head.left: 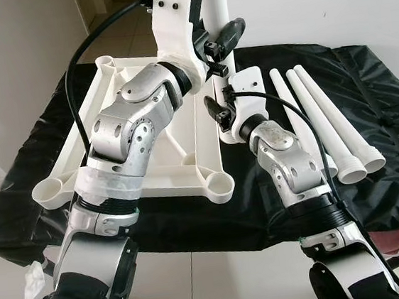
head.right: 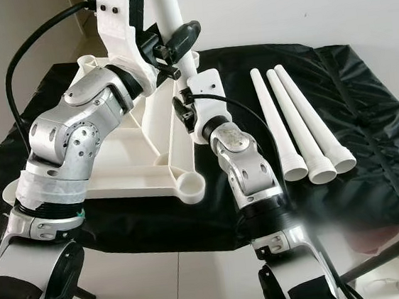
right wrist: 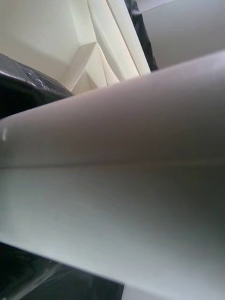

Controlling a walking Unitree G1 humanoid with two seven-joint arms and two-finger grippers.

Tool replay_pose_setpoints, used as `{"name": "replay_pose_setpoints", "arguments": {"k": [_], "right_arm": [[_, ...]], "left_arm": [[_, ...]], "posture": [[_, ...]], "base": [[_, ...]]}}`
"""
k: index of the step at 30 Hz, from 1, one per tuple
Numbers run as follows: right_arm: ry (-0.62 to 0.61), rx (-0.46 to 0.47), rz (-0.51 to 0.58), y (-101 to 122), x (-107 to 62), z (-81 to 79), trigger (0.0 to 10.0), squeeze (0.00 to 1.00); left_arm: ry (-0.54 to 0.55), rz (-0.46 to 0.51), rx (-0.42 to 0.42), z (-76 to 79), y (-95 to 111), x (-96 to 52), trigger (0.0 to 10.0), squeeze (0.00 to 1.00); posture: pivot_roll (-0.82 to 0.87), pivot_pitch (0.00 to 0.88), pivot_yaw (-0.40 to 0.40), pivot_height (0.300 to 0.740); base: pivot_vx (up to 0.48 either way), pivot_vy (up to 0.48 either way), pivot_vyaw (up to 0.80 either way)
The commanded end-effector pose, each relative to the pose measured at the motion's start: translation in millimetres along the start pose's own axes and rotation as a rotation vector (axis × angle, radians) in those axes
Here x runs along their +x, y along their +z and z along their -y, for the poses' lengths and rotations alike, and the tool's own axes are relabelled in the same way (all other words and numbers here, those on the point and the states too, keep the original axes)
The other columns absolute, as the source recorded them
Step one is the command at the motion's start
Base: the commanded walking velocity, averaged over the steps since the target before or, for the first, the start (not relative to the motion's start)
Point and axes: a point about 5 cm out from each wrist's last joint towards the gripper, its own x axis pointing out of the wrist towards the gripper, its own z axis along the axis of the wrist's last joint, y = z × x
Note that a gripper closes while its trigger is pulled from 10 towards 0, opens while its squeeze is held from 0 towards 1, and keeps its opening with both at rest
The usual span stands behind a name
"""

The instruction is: Building children table

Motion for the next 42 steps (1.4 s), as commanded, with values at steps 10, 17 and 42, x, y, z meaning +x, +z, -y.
{"name": "replay_pose_setpoints", "arguments": {"k": [10, 17, 42], "right_arm": [[-0.057, 0.074, -0.058, -6, -3.8, 2.8, 10.0, 0.0], [-0.095, 0.132, -0.073, -8, -6.7, 5.9, 10.0, 0.0], [-0.295, 0.269, 0.115, -8, -42.6, 48.6, 10.0, 0.0]], "left_arm": [[-0.089, 0.036, -0.089, 14.2, 5, -2.4, 10.0, 1.0], [-0.149, 0.068, -0.126, 17.7, 13, -5.8, 10.0, 0.0], [-0.061, -0.4, -0.001, -12.5, -122, -106.5, 10.0, 0.0]], "posture": [[0.03, 0.051, 0.053, 0.74], [0.03, 0.06, 0.047, 0.74], [0.04, 0.082, 0.025, 0.74]], "base": [[0.0, 0.0, 0.0], [0.0, 0.0, 0.0], [0.0, 0.0, 0.0]]}}
